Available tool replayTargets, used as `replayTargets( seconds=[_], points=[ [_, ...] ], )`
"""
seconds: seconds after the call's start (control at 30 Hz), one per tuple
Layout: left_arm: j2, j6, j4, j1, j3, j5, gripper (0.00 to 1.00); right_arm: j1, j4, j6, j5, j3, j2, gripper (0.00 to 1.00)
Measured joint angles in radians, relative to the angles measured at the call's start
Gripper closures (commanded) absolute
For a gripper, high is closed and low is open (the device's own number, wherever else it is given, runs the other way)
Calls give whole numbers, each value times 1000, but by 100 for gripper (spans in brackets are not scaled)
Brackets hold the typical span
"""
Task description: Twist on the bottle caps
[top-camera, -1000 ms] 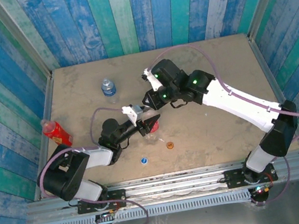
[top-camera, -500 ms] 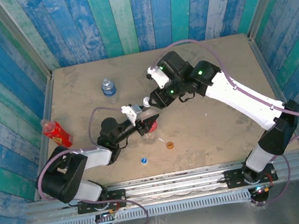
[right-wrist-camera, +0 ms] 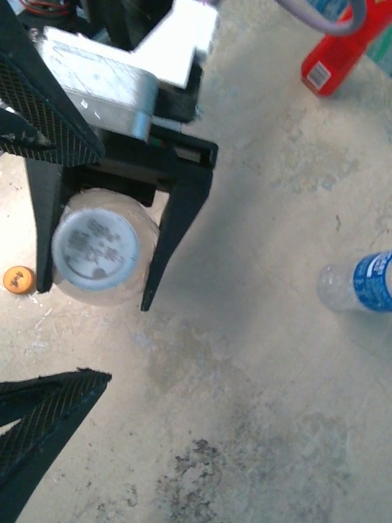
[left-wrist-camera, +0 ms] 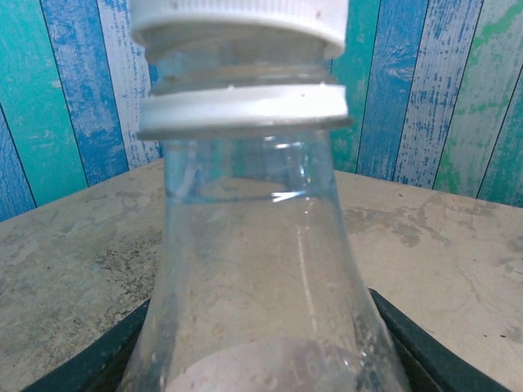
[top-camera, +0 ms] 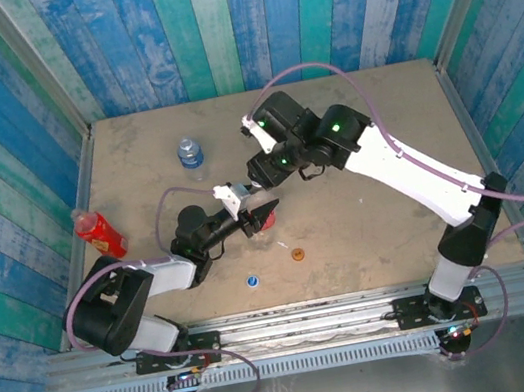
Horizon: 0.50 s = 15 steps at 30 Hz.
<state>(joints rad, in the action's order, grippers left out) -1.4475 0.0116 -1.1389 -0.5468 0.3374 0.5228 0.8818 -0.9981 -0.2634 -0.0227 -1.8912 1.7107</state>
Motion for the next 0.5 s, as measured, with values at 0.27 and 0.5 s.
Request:
replayTargets(
  seconds=[0.27, 0.5],
  points=[
    [0, -9, 0, 0, 0, -5, 44, 1, -37, -38, 16, -25, 58, 57],
    [0, -12, 0, 0, 0, -6, 44, 2, -42, -33, 29, -38, 58, 69]
  ],
)
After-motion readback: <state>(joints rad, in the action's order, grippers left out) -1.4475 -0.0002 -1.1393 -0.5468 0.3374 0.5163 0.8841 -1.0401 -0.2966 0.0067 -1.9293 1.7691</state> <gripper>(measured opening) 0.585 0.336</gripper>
